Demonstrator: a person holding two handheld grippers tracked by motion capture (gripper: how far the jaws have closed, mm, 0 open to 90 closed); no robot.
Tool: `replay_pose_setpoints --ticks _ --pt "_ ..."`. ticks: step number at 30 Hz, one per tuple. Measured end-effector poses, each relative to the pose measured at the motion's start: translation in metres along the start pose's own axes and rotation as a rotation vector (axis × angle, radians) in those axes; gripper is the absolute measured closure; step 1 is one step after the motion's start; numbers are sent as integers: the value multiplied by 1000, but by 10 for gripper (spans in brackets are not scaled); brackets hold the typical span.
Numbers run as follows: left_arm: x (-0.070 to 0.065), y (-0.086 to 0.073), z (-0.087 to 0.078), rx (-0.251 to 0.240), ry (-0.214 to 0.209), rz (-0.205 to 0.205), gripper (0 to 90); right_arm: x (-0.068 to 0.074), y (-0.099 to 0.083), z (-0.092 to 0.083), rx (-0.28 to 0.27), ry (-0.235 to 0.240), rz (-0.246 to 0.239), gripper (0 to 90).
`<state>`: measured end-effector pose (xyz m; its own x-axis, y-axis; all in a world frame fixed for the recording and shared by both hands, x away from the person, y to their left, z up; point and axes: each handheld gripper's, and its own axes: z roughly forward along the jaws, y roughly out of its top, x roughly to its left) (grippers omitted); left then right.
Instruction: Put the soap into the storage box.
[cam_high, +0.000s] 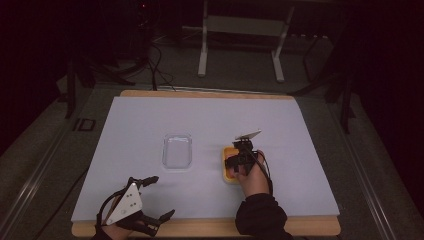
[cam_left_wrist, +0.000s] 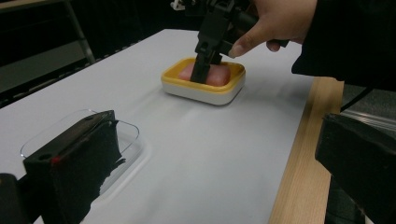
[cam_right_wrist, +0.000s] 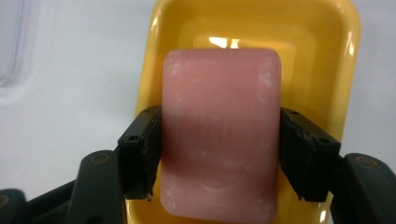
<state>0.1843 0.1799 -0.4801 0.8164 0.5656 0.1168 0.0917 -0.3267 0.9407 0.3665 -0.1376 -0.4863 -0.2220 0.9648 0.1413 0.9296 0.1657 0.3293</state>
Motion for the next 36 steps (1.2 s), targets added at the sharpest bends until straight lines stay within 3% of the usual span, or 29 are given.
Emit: replay_pose_setpoints --ticks 6,7,9,11,12,13,15,16,19,24,28,31,32,36 --pt "0 0 0 1 -2 0 5 -1 4 -19 -43 -7 -33 331" --pt "0 0 0 1 -1 1 5 -1 6 -29 -68 -23 -48 320" --pt "0 0 0 2 -3 1 6 0 8 -34 -65 -44 -75 266" --pt "0 0 1 1 -7 2 6 -2 11 -41 -72 7 -82 195" --pt "0 0 1 1 -7 2 6 -2 11 -41 -72 7 -82 195" --pt "0 0 0 1 -6 2 6 -3 11 -49 -91 37 -134 150" --pt "0 0 0 1 -5 1 5 -3 11 -52 -95 27 -154 151" --pt "0 0 0 2 -6 3 6 -2 12 -57 -97 -10 -212 143" --pt "0 0 0 0 -6 3 6 -5 12 -64 -111 -18 -244 142" --pt "0 0 -1 -4 -6 0 6 -15 9 -79 -172 23 -274 142" --pt "0 0 0 -2 -4 2 6 -25 4 -91 -236 -9 -308 142" --pt "0 0 0 -2 -3 2 6 -35 -1 -98 -293 -86 -363 138" --pt "0 0 0 -1 -3 2 6 -39 -3 -99 -297 -108 -384 134" --pt "0 0 1 2 -5 1 6 -53 -10 -102 -288 -128 -380 131"
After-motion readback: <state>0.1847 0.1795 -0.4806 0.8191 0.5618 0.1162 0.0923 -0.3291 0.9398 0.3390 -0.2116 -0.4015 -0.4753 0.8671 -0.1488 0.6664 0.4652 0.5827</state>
